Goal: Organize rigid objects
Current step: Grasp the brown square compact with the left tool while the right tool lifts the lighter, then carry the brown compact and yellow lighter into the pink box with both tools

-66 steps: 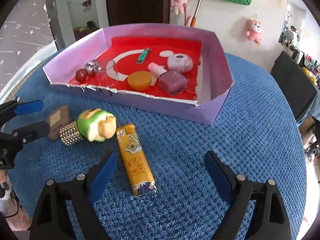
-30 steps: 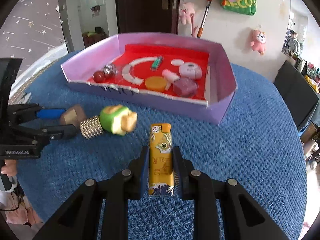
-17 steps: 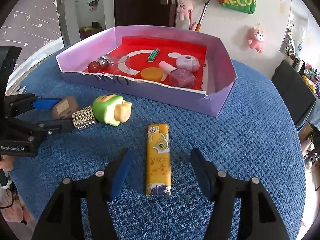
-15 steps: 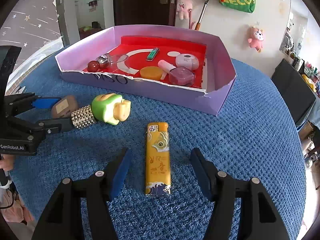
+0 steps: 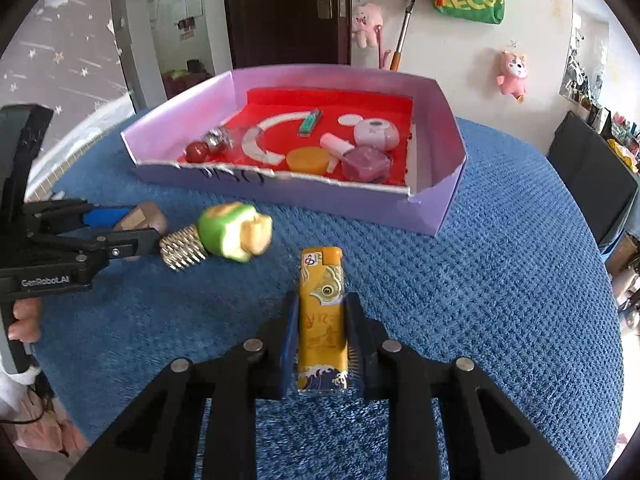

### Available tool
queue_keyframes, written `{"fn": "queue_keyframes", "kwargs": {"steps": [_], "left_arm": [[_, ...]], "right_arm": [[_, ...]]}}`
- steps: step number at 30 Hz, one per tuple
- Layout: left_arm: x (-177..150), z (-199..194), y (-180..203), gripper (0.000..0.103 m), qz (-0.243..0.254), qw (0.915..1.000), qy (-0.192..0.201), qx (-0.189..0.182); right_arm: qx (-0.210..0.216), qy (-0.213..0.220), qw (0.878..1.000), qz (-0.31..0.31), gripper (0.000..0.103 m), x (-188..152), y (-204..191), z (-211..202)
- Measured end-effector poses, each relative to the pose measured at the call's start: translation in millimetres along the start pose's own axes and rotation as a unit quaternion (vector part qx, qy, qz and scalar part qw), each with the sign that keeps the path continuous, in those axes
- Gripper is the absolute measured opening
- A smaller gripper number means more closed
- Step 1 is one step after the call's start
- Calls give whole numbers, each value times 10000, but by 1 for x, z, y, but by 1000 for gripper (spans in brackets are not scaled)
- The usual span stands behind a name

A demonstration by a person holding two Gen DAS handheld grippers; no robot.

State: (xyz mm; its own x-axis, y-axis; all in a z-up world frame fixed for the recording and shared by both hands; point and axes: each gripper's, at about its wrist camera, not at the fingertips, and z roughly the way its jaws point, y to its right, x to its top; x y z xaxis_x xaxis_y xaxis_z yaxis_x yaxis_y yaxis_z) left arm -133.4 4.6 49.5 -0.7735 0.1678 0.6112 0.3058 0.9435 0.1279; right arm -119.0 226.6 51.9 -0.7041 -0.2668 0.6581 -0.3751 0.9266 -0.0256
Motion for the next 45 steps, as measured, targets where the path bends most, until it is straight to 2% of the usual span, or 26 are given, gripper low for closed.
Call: {"fn": "queue_keyframes", "kwargs": {"steps": [7,12,16,20,26,32,38,45], "left_arm": [[-2,-3,-2,49,-26,10000,14,36],[3,-23,1,49,-73,9997,192,-108],[30,-46,3,49,7,9986,484,-215],[75,-47,0,49,97,9981,576,-185],[132,-6,-16,49,44,9998,134,-151],[163,43,-22,49,176,9993,-331,63],[182,93,-32,49,125,9952,-941,233],[188,116,-35,49,71,9926,-1174,295]], "right_arm": [[-46,-99,9999,-38,25,-2,-2,5],[41,157,9999,1,25,9,-2,-11],[228,398,9989,-68,25,44,-4,-26],[293,515,9980,-243,25,96,-9,-23],[416,149,9989,-123,25,159,-4,27],[168,-430,9989,9,25,198,8,92],[-152,-970,9952,-5,25,215,20,138],[-208,-1246,9919,109,25,221,29,163]]}}
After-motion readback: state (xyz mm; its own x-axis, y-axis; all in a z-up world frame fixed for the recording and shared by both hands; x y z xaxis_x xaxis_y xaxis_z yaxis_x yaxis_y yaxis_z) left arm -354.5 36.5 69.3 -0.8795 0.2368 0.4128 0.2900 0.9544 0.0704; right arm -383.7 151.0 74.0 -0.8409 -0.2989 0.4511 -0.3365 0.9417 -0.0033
